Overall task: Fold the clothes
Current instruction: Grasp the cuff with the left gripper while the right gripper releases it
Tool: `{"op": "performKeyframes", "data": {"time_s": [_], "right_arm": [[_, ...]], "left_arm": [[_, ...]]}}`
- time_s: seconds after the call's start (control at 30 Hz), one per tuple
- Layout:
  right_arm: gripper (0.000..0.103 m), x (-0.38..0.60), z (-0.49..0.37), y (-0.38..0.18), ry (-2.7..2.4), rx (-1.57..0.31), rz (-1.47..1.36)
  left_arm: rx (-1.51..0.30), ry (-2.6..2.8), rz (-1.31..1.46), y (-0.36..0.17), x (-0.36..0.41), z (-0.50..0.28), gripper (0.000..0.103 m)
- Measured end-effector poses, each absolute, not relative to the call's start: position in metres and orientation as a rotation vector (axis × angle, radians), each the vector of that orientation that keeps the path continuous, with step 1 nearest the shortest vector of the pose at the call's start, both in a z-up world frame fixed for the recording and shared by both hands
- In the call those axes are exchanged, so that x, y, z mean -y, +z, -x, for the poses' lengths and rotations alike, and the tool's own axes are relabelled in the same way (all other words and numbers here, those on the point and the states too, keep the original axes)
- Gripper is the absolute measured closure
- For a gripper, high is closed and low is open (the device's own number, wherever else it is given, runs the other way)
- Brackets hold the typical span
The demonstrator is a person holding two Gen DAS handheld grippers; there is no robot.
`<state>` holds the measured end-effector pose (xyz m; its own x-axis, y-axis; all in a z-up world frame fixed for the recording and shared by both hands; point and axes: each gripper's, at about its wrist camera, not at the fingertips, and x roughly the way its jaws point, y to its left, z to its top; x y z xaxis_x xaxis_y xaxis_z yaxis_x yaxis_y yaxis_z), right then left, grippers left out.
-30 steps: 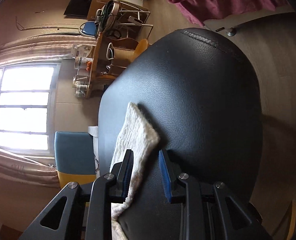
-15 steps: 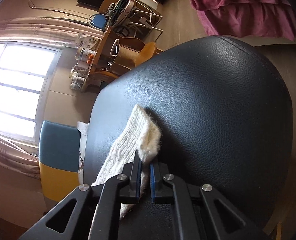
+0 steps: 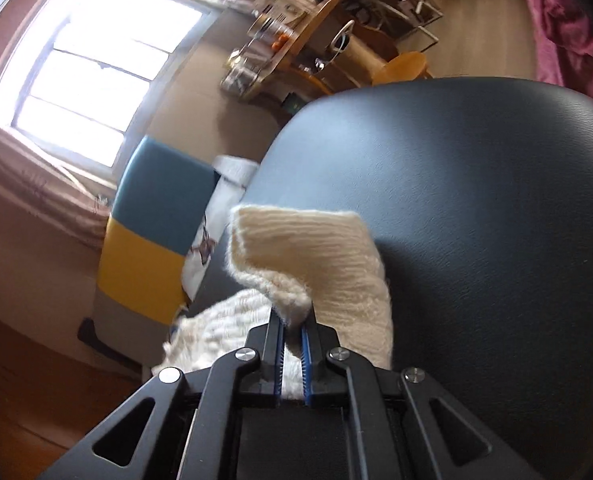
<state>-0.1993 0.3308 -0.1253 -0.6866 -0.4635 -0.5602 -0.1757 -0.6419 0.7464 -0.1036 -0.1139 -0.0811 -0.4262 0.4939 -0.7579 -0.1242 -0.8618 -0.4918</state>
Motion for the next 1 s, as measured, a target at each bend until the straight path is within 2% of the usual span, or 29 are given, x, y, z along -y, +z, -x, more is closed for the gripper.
{"op": "performKeyframes", "data": {"time_s": [0.3,0.43,0.77,0.83,0.87,0.9,0.97,1.0], "right_arm": [[0.097,-0.299,0.191,-0.131,-2.467,0.923,-1.262],[0.097,-0.302,0.185,-0.127,-2.454,0.899,-1.219],[0.097,-0.28,0.166,-0.103,-2.519,0.571,-1.153],[0.097,-0.277,0.166,-0.102,-2.527,0.534,-1.158],[0.097,-0.275,0.167,-0.101,-2.523,0.526,-1.161],[0.097,-0.273,0.166,-0.101,-2.524,0.52,-1.158],[0.096,-0.269,0.165,-0.099,-2.526,0.506,-1.152],[0.094,-0.268,0.164,-0.099,-2.534,0.505,-1.152]], "left_arm": [[0.396,2.053,1.41,-0.063,-0.037,0.204,0.028],[0.344,1.99,1.443,-0.064,-0.094,0.237,0.028],[0.261,1.855,1.568,-0.089,-0.157,0.278,0.028],[0.237,1.822,1.576,-0.094,-0.163,0.276,0.032],[0.232,1.805,1.568,-0.095,-0.166,0.274,0.047],[0.225,1.789,1.563,-0.095,-0.17,0.272,0.072],[0.178,1.801,1.554,-0.096,-0.174,0.269,0.091],[0.159,1.804,1.547,-0.096,-0.176,0.267,0.093]]}}
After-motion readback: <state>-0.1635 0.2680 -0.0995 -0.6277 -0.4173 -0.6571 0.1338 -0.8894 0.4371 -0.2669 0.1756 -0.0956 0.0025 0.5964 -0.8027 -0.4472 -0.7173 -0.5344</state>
